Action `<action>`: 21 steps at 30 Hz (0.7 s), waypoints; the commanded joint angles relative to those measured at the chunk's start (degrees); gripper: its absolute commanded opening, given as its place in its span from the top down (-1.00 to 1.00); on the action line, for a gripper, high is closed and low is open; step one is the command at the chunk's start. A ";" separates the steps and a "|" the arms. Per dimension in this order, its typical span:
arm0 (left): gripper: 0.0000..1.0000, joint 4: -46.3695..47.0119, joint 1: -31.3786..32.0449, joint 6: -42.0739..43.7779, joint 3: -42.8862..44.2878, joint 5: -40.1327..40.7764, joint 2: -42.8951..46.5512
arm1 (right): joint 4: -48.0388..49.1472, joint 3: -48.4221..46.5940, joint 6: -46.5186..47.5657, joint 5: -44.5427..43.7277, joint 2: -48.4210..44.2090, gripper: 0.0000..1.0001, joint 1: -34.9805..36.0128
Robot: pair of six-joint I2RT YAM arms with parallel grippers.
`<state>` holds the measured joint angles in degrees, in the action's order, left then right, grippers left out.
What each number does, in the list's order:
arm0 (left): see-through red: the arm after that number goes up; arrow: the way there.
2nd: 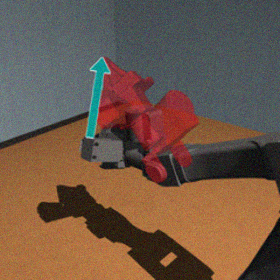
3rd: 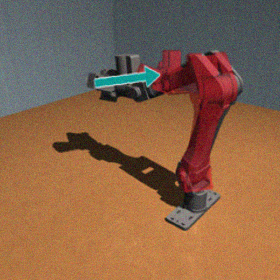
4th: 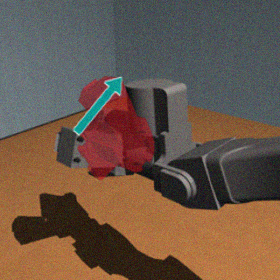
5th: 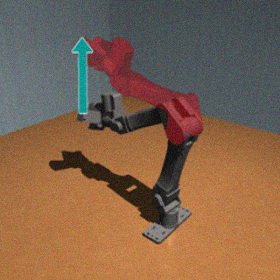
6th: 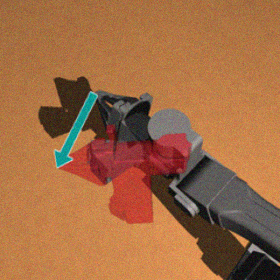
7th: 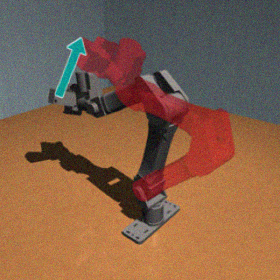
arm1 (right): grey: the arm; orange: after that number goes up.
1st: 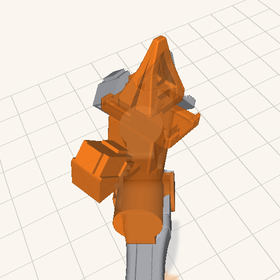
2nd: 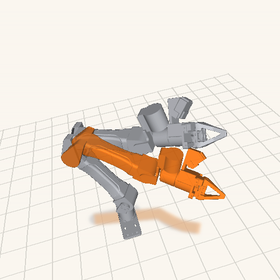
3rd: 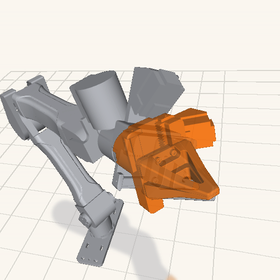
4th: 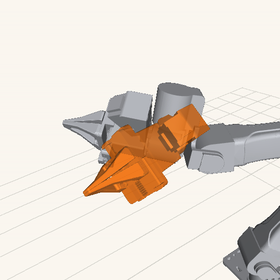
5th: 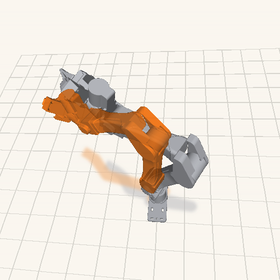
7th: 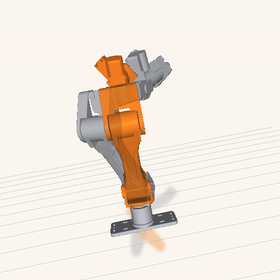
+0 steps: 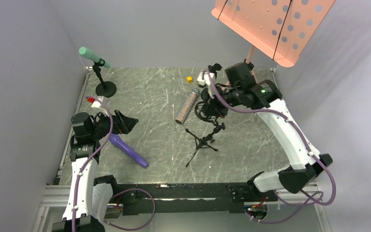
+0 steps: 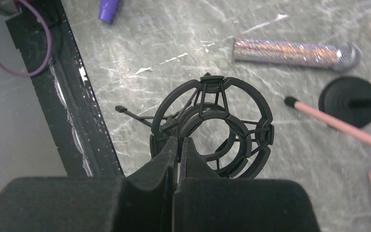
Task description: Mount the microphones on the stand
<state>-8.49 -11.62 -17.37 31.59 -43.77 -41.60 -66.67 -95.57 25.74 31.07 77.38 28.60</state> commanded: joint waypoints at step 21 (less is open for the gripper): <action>-0.99 0.30 0.45 1.66 1.48 -0.29 -0.30 | 2.53 -12.01 6.40 -10.85 12.18 -0.06 19.30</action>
<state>-8.49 -11.35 -16.60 31.59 -43.72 -42.19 -63.37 -101.84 31.79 20.01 90.21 47.83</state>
